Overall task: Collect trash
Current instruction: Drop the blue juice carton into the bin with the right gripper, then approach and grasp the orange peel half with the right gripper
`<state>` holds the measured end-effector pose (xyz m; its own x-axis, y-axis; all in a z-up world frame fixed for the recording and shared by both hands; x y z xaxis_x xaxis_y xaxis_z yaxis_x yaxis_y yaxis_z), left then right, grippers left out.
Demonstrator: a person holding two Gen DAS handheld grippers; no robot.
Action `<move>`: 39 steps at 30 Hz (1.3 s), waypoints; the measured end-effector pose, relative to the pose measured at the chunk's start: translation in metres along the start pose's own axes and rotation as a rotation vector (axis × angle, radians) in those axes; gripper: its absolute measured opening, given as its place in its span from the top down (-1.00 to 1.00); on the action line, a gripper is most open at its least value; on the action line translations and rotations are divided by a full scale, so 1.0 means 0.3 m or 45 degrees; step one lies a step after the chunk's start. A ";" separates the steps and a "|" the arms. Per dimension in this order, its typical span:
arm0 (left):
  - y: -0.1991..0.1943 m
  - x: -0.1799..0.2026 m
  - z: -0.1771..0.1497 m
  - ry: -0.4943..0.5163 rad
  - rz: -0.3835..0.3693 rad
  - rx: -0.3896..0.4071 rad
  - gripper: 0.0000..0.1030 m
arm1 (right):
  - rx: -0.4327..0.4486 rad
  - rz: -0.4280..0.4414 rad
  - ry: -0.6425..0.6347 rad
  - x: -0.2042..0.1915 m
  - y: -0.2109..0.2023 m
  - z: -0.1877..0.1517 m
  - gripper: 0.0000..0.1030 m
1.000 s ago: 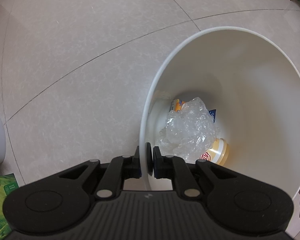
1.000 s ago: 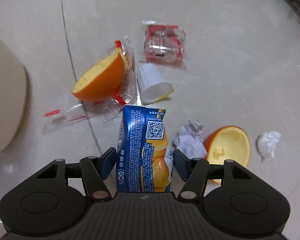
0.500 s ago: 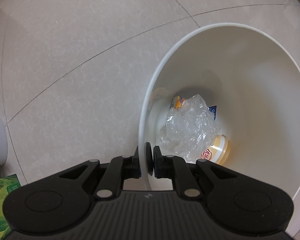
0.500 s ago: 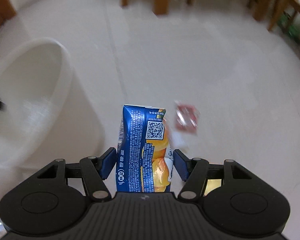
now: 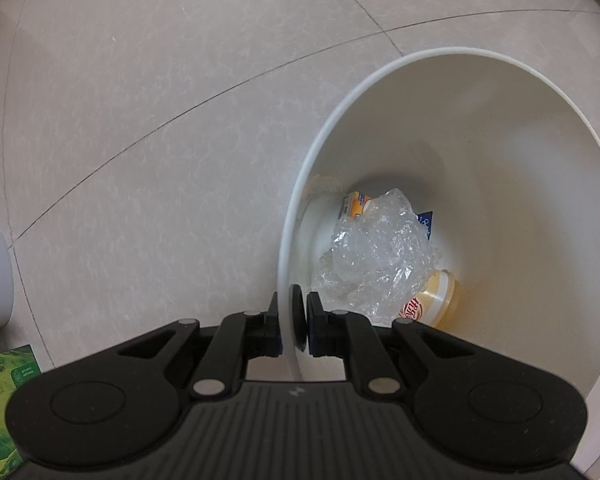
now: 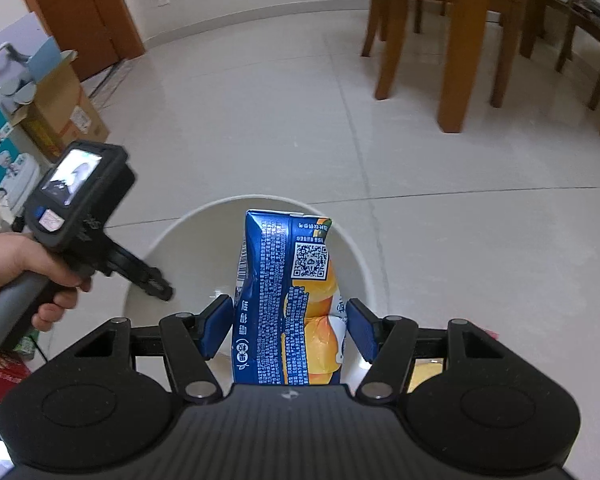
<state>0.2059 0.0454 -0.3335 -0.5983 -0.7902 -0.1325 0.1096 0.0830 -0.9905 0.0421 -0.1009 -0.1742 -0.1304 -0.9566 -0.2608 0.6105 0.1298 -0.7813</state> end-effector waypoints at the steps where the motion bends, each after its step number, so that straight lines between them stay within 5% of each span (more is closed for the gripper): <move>1: 0.000 -0.001 0.000 0.001 -0.001 0.002 0.83 | 0.004 -0.004 -0.003 -0.011 0.004 0.000 -0.37; 3: 0.001 -0.003 -0.002 0.004 -0.003 0.004 0.83 | 0.031 0.011 -0.020 -0.026 0.000 -0.001 -0.72; 6: 0.000 -0.006 -0.002 0.001 -0.009 0.002 0.83 | 0.056 0.005 -0.055 -0.037 -0.011 -0.008 -0.81; 23: 0.000 -0.012 0.008 0.000 -0.005 -0.008 0.84 | 0.048 -0.275 0.125 0.299 -0.071 -0.249 -0.81; 39: -0.001 -0.012 0.005 0.022 -0.008 0.009 0.83 | -0.123 -0.445 0.236 0.589 0.251 -0.561 -0.81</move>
<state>0.2093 0.0473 -0.3326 -0.6124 -0.7802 -0.1272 0.1115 0.0741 -0.9910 -0.0665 -0.2160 -0.3746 -0.4610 -0.8853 -0.0609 0.4295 -0.1626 -0.8883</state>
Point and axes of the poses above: each gripper's, at about its wrist camera, not at the fingertips, and y roughly the way its jaws point, x to its right, z to its top, the point moved 9 cm from there along y, roughly the way its jaws point, and after that the axes turned 7 degrees about z, right-handed, at the moved point
